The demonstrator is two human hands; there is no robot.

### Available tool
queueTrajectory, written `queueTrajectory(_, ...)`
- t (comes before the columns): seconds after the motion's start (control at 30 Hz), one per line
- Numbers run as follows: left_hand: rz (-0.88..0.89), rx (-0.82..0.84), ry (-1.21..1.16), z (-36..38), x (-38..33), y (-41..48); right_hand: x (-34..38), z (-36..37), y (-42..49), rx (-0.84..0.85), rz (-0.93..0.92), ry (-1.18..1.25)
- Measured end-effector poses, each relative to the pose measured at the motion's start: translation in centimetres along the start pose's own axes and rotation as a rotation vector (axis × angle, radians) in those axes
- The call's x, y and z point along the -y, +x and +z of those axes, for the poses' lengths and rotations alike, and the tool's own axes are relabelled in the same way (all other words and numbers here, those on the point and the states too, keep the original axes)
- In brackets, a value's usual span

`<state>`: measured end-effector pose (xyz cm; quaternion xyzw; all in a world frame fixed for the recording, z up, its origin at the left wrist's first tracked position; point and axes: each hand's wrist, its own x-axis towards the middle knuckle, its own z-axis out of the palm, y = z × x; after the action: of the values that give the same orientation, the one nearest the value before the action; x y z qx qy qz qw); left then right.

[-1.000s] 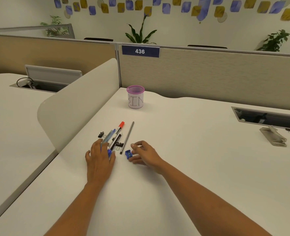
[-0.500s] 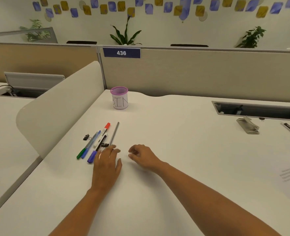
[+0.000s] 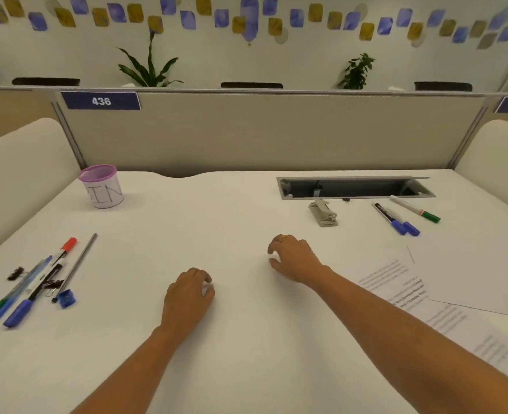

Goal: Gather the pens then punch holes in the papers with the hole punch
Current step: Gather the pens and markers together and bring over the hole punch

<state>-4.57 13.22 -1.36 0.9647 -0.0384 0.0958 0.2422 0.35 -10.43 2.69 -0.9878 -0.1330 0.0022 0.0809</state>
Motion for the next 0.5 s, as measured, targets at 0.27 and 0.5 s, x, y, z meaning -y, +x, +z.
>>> queueTrajectory(0.27,0.118,0.094,-0.023,6.0,-13.2,4.5,-16.3,-3.5,-2.2,-0.039,0.266,0.023)
queueTrajectory(0.5,0.248,0.121,-0.036,10.5,-24.4,10.8,-27.0,-5.2,-1.3,-0.135,0.493,0.043)
